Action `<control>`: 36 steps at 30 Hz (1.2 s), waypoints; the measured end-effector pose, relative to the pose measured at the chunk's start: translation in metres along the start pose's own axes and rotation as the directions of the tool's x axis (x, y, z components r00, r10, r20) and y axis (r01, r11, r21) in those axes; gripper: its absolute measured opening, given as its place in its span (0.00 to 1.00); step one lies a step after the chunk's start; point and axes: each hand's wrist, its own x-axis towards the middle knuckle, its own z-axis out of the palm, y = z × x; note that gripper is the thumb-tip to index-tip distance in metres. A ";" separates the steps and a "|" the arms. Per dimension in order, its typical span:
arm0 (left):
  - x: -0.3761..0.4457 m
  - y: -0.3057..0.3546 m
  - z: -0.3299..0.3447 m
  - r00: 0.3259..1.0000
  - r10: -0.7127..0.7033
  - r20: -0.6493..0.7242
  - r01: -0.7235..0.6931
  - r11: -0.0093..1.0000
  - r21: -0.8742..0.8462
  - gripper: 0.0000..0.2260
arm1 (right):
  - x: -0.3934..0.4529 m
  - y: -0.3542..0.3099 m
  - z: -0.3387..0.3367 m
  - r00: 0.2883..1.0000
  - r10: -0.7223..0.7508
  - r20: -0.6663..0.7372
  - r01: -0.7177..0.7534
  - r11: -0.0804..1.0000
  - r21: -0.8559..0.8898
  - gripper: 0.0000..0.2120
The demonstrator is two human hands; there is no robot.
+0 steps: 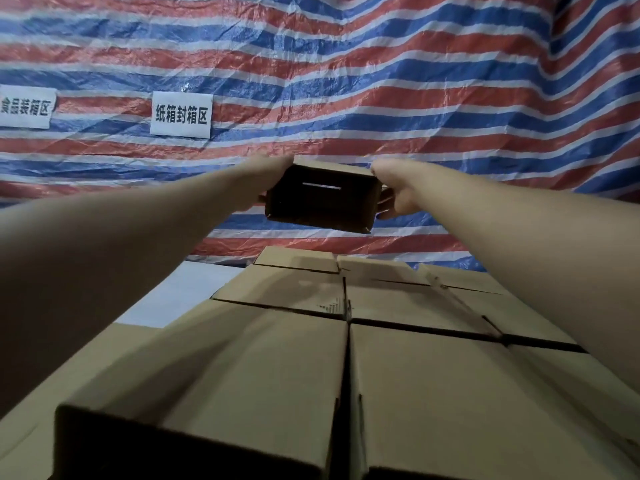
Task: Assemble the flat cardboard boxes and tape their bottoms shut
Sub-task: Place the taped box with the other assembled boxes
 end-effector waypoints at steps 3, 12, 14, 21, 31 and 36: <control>0.025 -0.023 0.007 1.000 -0.009 0.027 0.008 0.999 0.038 0.23 | 0.025 0.011 0.014 0.999 0.042 0.004 -0.042 0.999 -0.004 0.14; 0.055 -0.090 0.002 0.992 -0.121 0.017 0.115 0.969 0.218 0.25 | 0.067 0.059 0.061 0.980 0.105 0.171 -0.084 0.988 -0.127 0.11; 0.050 -0.096 0.001 0.980 -0.187 0.072 0.162 0.951 0.264 0.27 | 0.065 0.061 0.066 0.975 0.100 0.201 -0.073 0.988 -0.134 0.16; 0.033 -0.075 -0.007 0.978 -0.209 0.011 0.192 0.915 0.355 0.31 | 0.037 0.041 0.045 0.984 0.114 0.136 -0.083 0.972 -0.218 0.31; -0.054 -0.019 -0.053 0.997 -0.054 -0.063 0.077 0.886 0.457 0.21 | -0.074 -0.011 -0.055 0.999 0.030 -0.018 -0.034 0.965 -0.260 0.29; -0.140 -0.004 -0.071 0.984 0.109 -0.141 -0.028 0.876 0.481 0.17 | -0.161 -0.018 -0.075 0.979 -0.070 -0.191 0.063 0.997 -0.045 0.19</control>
